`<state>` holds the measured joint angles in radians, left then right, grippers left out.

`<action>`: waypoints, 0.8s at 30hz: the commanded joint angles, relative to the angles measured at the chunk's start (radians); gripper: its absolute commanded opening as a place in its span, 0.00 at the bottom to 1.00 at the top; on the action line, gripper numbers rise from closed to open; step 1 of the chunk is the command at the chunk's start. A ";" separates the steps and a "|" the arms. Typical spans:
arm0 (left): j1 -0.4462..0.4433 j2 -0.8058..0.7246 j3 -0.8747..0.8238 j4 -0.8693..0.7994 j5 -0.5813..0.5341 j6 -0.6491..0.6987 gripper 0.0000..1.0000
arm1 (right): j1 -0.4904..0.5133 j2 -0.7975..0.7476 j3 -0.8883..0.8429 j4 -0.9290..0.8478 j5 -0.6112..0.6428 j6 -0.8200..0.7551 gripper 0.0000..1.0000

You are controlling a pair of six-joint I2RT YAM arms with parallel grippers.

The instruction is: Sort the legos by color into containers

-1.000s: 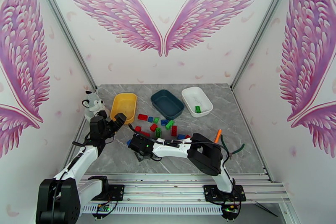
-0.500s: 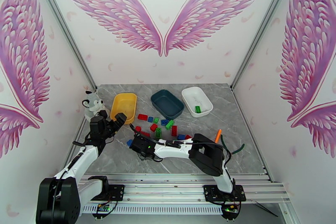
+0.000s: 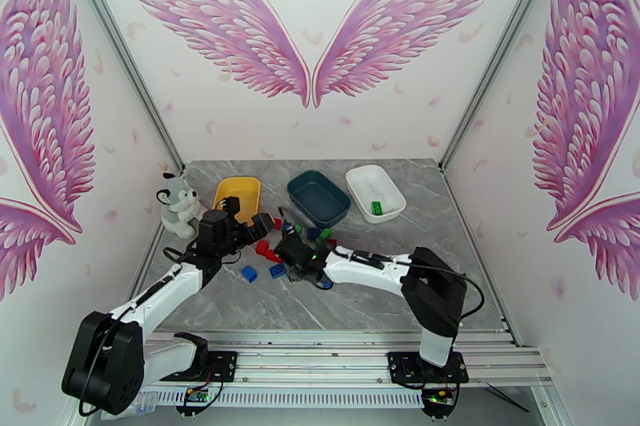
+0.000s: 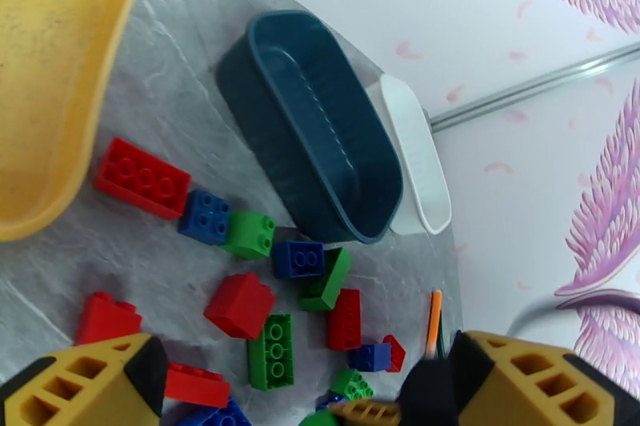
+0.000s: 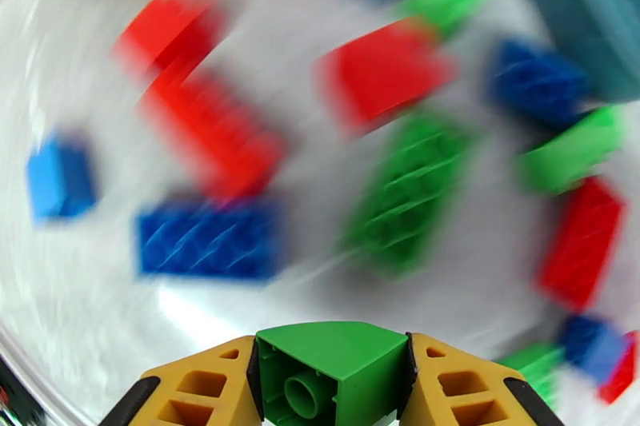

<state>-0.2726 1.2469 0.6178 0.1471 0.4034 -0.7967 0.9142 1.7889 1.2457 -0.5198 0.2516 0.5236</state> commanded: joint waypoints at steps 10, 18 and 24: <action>-0.159 0.182 0.111 0.028 0.046 0.055 0.98 | -0.424 -0.134 0.005 0.032 -0.102 0.037 0.37; -0.302 0.344 0.212 0.006 0.038 0.102 0.95 | -0.612 -0.035 0.162 -0.034 -0.052 0.030 0.38; -0.355 0.388 0.255 -0.031 0.006 0.137 0.94 | -0.696 0.088 0.310 -0.109 0.006 0.001 0.46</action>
<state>-0.6201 1.6287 0.8322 0.1513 0.4282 -0.6994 0.2379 1.8236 1.5009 -0.5583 0.2127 0.5426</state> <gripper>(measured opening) 0.944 0.454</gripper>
